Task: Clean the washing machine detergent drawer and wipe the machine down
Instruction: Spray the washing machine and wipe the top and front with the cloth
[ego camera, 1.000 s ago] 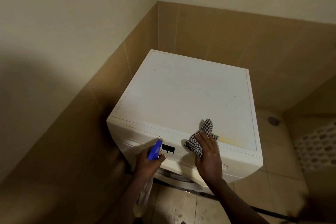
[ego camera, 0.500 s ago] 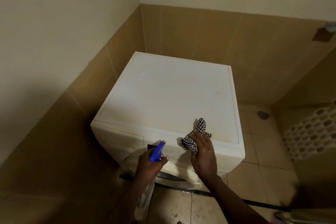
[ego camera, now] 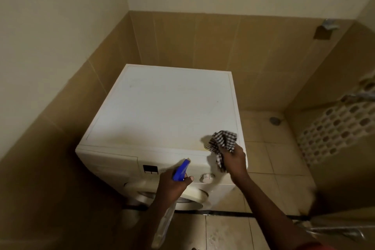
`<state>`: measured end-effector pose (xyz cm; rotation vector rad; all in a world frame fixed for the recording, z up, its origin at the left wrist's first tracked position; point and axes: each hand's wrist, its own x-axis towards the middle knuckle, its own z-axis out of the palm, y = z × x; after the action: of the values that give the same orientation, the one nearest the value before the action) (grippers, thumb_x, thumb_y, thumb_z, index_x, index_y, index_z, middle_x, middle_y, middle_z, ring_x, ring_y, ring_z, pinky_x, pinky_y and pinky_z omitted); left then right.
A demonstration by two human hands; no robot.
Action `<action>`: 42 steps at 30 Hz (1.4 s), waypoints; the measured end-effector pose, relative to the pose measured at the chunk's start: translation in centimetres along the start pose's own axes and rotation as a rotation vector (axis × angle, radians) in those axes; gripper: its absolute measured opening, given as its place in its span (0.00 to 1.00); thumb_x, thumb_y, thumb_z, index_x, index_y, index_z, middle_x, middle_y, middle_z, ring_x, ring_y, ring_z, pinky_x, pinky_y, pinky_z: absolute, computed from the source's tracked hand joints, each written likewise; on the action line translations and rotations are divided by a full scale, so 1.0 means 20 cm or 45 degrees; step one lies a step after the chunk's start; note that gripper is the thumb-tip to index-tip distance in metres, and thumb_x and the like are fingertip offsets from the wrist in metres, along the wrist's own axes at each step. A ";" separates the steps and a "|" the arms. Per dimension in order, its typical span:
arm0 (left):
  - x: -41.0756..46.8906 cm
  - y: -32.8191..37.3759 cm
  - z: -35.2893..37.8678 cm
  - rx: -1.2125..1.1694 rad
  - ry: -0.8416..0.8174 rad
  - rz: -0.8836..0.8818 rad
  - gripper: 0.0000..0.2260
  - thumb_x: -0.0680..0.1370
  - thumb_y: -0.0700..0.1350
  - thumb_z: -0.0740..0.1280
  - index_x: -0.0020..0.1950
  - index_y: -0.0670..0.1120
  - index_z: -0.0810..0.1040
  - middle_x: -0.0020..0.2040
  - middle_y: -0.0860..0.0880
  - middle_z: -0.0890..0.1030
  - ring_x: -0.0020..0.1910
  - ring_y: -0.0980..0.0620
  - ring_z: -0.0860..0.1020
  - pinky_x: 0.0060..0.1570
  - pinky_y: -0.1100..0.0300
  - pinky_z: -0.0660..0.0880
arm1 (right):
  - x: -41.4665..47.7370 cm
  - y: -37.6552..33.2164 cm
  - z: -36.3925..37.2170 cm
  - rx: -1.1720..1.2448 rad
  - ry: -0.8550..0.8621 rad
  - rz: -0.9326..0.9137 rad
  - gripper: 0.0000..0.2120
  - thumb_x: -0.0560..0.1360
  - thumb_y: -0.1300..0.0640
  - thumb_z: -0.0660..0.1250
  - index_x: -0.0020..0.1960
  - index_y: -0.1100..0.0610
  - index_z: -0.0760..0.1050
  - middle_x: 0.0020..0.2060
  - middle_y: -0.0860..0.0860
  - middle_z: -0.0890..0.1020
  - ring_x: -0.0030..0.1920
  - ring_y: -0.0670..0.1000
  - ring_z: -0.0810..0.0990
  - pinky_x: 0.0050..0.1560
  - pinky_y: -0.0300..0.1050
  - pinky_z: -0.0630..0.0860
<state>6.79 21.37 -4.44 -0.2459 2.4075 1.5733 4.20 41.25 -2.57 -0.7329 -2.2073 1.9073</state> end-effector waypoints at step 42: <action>0.07 -0.01 0.11 0.129 -0.074 0.067 0.08 0.69 0.43 0.78 0.34 0.46 0.80 0.32 0.49 0.83 0.33 0.54 0.80 0.39 0.62 0.76 | -0.21 0.39 0.12 -0.769 0.193 -0.562 0.31 0.69 0.58 0.61 0.72 0.57 0.69 0.73 0.53 0.69 0.77 0.53 0.57 0.75 0.61 0.57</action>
<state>5.70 23.29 -5.81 -0.1167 2.4584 1.4531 8.94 37.86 -9.60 -0.3799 -2.5800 0.9578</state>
